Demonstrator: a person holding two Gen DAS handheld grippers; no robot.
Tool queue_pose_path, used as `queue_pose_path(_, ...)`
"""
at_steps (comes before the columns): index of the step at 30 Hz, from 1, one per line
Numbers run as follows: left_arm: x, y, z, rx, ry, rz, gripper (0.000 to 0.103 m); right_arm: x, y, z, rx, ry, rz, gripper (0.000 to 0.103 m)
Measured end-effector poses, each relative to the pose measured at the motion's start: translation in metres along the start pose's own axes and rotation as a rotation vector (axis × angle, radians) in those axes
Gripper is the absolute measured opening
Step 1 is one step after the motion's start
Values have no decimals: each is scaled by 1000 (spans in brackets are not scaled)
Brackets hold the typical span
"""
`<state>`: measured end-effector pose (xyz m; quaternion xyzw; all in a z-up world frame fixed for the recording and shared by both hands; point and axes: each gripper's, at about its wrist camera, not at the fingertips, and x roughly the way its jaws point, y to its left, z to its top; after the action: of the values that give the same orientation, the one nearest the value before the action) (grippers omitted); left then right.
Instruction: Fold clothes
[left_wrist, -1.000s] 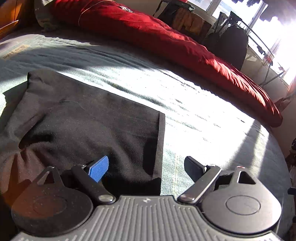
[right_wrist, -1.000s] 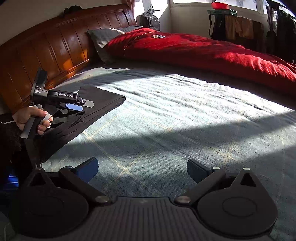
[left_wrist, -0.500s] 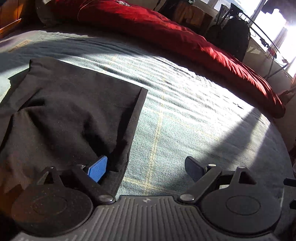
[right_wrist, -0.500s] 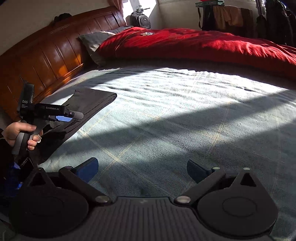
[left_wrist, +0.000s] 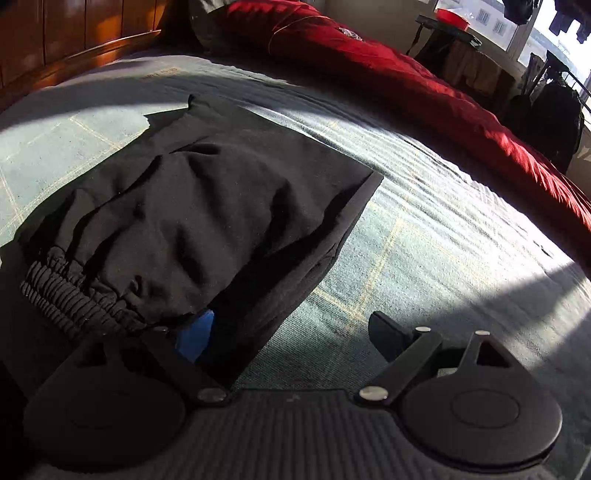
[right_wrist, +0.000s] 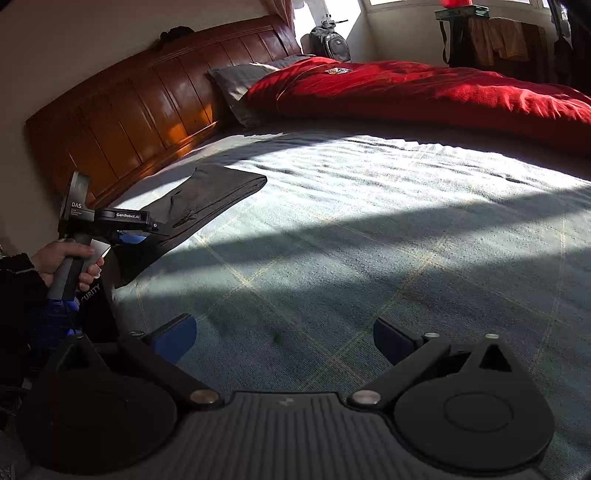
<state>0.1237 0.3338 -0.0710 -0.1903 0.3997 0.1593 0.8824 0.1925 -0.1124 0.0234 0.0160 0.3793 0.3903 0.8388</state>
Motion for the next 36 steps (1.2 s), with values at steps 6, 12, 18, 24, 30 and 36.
queue_pose_path(6,-43,-37,-5,79,-46,51,91,-8,-22,-8,40,-1,48,103)
queue_pose_path(12,-45,-27,-7,14,-39,56,92,-6,-18,-5,31,17,95,103)
queue_pose_path(18,-11,-4,-23,-20,16,57,92,5,-2,-1,16,62,52,103)
queue_pose_path(24,-6,8,-37,21,37,40,92,27,20,8,16,62,-41,103)
queue_pose_path(30,-62,4,-6,98,-154,-53,99,51,44,24,70,36,-99,103)
queue_pose_path(36,-41,24,19,144,-194,71,102,73,70,37,56,39,-128,103)
